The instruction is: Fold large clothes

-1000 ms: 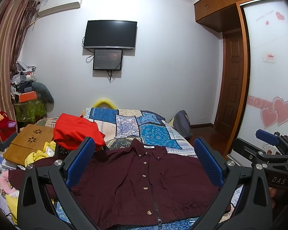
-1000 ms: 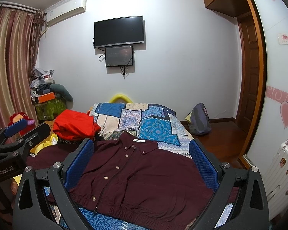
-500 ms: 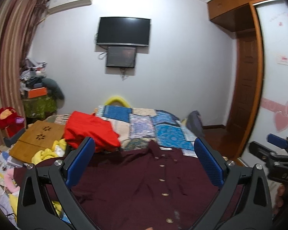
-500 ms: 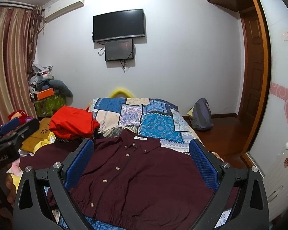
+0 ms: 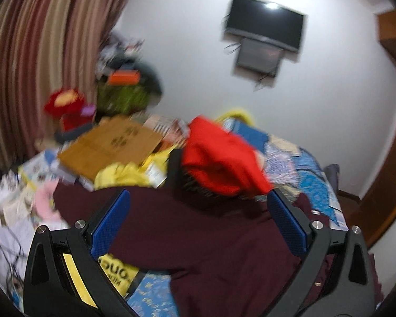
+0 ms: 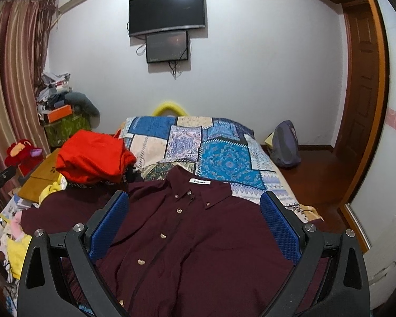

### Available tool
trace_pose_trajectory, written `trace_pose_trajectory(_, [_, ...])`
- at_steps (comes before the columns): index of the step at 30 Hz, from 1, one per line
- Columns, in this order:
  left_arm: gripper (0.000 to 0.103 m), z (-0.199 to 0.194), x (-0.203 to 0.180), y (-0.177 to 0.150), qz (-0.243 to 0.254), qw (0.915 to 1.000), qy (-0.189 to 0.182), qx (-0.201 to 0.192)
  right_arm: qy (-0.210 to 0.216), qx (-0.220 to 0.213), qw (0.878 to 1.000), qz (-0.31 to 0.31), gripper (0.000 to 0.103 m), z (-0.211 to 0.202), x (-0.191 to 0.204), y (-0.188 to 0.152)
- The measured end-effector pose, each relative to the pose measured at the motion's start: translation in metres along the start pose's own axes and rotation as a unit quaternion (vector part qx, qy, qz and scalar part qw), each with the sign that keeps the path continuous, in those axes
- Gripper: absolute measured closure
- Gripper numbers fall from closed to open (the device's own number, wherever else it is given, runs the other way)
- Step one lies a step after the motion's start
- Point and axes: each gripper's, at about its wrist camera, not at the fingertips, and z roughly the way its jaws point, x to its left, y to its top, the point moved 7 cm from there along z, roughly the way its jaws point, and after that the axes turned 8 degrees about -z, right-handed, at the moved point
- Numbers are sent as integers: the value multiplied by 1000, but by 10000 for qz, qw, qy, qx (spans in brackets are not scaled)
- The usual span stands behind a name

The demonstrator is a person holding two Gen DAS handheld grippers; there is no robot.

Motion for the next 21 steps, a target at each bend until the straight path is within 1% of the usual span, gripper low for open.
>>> trace_pose_trajectory(3, [0, 25, 44, -9, -456, 9978, 331, 364, 19, 141, 9999, -58, 4, 18, 2, 1])
trace_pose_trajectory(6, [0, 49, 85, -22, -990, 9911, 476, 754, 87, 306, 9995, -74, 4, 36, 6, 1])
trace_pose_trajectory(8, [0, 66, 114, -32, -1409, 9833, 533, 1021, 160, 431, 9989, -70, 4, 49, 8, 1])
trace_pose_trajectory(11, [0, 86, 146, -51, -1884, 9706, 598, 1371, 213, 675, 9974, -91, 4, 70, 12, -1])
trace_pose_trajectory(16, [0, 113, 188, -78, -2457, 9502, 607, 1819, 198, 1070, 9939, -158, 4, 98, 18, -11])
trace_pose_trajectory(19, [0, 130, 207, -91, -2797, 9376, 454, 2015, 210, 1234, 9921, -125, 4, 110, 19, -15])
trace_pose_trajectory(21, [1, 140, 219, -96, -2999, 9313, 440, 2020, 211, 1326, 9909, -122, 4, 115, 22, -19])
